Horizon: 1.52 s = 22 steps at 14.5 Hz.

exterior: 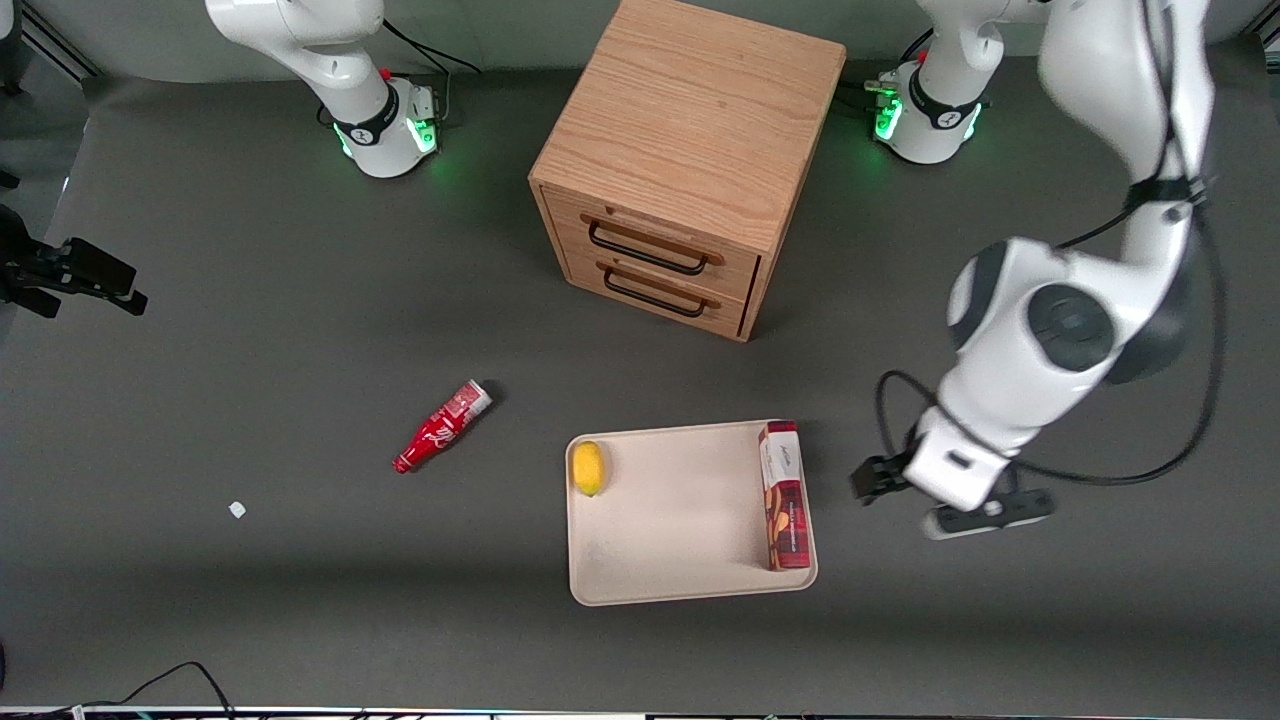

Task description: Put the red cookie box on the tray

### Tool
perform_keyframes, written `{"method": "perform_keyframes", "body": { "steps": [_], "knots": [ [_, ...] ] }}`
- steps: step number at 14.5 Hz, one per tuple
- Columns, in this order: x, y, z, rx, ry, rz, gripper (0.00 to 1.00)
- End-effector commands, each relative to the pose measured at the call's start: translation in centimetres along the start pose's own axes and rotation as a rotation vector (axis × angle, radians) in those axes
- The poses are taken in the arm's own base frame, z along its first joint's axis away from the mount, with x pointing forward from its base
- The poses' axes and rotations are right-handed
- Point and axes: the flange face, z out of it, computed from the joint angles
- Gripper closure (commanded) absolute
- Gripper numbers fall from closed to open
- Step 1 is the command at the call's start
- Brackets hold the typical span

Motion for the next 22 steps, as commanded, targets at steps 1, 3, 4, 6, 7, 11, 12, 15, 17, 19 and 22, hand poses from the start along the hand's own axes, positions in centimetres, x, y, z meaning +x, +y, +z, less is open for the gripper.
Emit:
{"method": "perform_keyframes", "body": {
  "steps": [1,3,4,6,7,11,12,15,17,19,22],
  "knots": [
    [-2.4,-7.0,-4.5,0.053,-0.057,0.001,0.00],
    [-3.5,-10.5,-6.8,0.092,-0.103,0.055,0.00],
    [-4.1,-12.3,-8.1,0.110,-0.119,0.060,0.00],
    [-5.1,-14.8,-10.6,0.129,-0.132,0.100,0.00],
    [-5.5,-15.8,-11.9,0.132,-0.130,0.120,0.00],
    [-7.7,-17.6,-17.1,0.098,-0.143,0.188,0.00],
    [-8.3,-17.4,-18.2,0.102,-0.142,0.195,0.00],
    [-9.4,-16.5,-20.0,0.088,-0.137,0.204,0.00],
    [-9.5,-15.6,-20.0,0.080,-0.131,0.218,0.00],
    [-9.4,-15.4,-20.1,0.074,-0.127,0.222,0.00],
    [-9.3,-15.3,-20.1,0.021,-0.139,0.258,0.00]
  ]
}}
